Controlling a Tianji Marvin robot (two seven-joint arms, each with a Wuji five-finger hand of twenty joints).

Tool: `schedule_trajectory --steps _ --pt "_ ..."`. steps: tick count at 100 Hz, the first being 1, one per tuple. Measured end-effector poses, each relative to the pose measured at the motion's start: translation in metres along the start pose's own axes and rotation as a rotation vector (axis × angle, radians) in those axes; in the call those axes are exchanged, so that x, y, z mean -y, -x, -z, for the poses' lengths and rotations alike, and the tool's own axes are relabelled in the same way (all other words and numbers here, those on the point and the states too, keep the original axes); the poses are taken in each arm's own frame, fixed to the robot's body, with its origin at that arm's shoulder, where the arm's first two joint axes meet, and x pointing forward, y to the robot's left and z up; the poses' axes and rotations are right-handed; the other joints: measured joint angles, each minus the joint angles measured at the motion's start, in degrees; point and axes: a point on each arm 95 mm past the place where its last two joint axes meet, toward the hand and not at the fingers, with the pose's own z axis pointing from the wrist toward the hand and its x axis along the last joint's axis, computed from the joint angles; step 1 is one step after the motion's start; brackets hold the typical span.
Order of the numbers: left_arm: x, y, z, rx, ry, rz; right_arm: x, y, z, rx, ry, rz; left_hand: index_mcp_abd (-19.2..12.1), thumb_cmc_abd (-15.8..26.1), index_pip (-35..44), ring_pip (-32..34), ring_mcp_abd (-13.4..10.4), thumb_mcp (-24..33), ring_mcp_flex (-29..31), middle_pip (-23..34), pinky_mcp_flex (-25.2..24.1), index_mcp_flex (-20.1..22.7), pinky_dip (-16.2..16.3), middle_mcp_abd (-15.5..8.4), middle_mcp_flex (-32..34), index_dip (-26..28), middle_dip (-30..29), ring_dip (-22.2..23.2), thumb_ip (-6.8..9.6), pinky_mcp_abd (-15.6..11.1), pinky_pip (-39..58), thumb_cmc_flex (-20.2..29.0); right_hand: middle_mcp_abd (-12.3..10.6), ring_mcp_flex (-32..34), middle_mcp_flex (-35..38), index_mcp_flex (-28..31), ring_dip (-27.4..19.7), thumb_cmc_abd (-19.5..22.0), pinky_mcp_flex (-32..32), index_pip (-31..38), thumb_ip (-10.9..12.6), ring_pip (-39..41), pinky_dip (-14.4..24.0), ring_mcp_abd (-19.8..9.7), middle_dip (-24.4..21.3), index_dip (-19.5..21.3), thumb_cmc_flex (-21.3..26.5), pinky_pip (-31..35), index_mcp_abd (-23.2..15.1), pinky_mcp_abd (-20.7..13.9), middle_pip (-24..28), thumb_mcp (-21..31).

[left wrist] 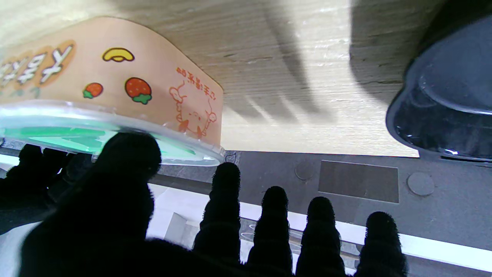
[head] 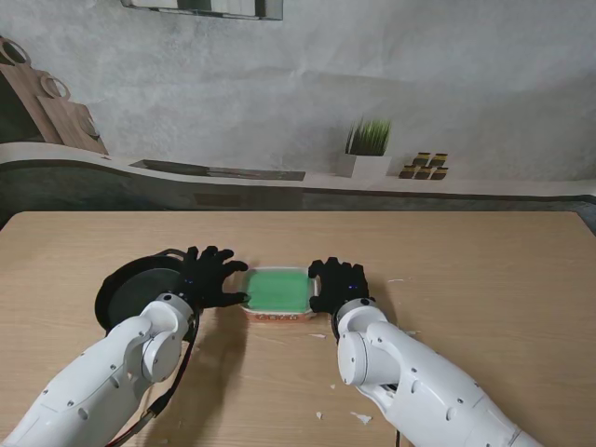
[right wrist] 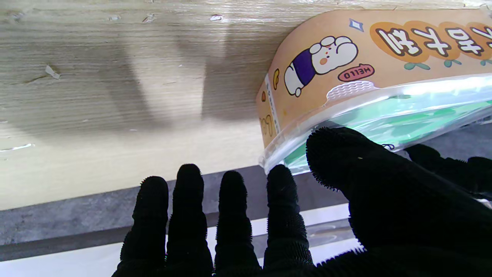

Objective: Load dumplings into a food container

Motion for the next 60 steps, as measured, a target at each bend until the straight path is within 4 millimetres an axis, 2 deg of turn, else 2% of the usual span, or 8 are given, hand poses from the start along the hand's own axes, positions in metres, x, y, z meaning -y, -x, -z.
schedule_trajectory --steps 21,41,46,60 --pt "-0.0005 0.0009 0.001 0.002 -0.001 -0.003 -0.0013 -0.002 0.0008 0.007 -0.023 0.008 0.19 0.22 -1.8 -0.5 0.0 -1.17 0.0 -0.04 -0.34 -2.78 0.0 0.0 -0.09 -1.31 0.0 0.0 -0.04 0.0 0.0 -0.06 -0.01 0.0 0.0 -1.49 0.0 0.64 -0.01 0.1 0.56 0.0 0.0 0.0 -0.03 -0.26 -0.07 0.0 1.43 0.0 -0.31 0.29" --pt "-0.0007 0.001 0.0014 0.002 -0.004 -0.006 -0.0024 -0.0033 0.0007 0.014 -0.039 0.008 0.51 0.22 -2.29 -0.5 0.0 -1.29 0.0 -0.04 -0.35 -2.87 0.0 0.0 -0.09 -1.67 0.0 0.0 -0.05 0.0 0.0 -0.07 -0.01 0.0 0.0 -2.19 0.0 0.7 -0.03 0.1 0.58 0.0 -0.02 -0.01 -0.03 -0.69 -0.08 0.0 1.9 0.0 -0.56 0.49" --pt "-0.0007 0.0011 0.0015 0.002 -0.004 -0.008 -0.003 -0.0036 0.0006 0.016 -0.048 0.008 0.62 0.22 -2.29 -0.5 0.0 -1.37 0.0 -0.04 -0.35 -2.07 0.0 0.0 -0.09 -1.67 0.0 0.0 -0.05 0.0 0.0 -0.07 -0.01 0.0 0.0 -2.27 0.0 0.7 -0.06 0.01 1.67 0.0 -0.02 -0.01 -0.03 -0.72 -0.46 0.0 2.13 0.0 -0.56 0.5" --pt "-0.0005 0.0017 0.0017 0.002 0.004 -0.012 -0.0051 -0.0043 -0.0001 0.025 -0.07 0.0 1.56 1.2 -0.66 -0.5 0.0 -2.02 0.0 -0.04 -0.36 1.83 0.0 0.0 -0.1 -1.67 0.0 0.0 -0.11 0.0 0.0 -0.08 -0.01 0.0 0.0 -2.46 0.0 0.71 -0.1 -0.62 1.68 0.0 -0.02 -0.01 0.1 -1.33 -0.47 0.0 2.11 0.0 -0.56 0.5"
